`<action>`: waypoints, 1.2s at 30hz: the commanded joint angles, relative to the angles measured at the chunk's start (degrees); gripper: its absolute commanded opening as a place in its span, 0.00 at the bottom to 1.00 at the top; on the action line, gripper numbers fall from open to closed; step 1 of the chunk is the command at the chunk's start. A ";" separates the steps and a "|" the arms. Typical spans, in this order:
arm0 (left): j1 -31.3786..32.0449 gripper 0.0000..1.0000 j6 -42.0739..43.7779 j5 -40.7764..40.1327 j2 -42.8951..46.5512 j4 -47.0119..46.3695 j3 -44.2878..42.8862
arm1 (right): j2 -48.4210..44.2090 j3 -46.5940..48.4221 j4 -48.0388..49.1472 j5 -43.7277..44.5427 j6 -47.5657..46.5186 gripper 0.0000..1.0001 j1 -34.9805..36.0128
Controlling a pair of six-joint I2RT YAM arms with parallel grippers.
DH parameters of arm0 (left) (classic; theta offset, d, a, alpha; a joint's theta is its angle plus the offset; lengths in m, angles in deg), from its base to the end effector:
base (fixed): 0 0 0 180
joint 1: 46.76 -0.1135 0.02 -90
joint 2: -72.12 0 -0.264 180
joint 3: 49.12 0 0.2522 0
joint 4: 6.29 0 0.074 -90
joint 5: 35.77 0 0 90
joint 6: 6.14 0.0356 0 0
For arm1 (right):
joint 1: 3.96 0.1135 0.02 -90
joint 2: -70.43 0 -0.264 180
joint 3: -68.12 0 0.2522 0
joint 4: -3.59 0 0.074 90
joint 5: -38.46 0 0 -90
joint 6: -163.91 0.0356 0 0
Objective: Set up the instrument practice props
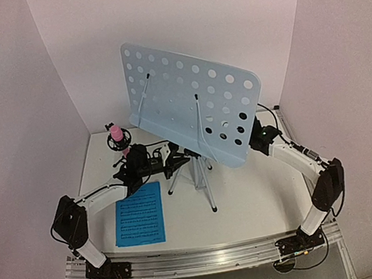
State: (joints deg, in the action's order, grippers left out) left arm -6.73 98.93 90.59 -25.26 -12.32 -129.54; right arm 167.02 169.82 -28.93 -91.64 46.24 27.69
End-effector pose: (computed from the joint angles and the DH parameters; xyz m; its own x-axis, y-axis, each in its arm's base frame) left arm 0.2896 -0.2708 0.2823 0.1104 0.1807 -0.9773 0.9683 0.2022 0.1467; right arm 0.3211 0.2249 0.3516 0.0654 -0.3770 -0.9239 -0.9686 0.1988 -0.1496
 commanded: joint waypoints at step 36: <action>-0.02 0.00 6.04 -4.25 0.55 2.12 -0.89 | 13.04 6.15 -2.31 -17.88 100.50 0.00 -2.62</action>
State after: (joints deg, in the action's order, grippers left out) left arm -7.28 99.31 89.93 -25.05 -11.83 -129.56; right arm 177.99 178.39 -31.90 -113.01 129.54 23.57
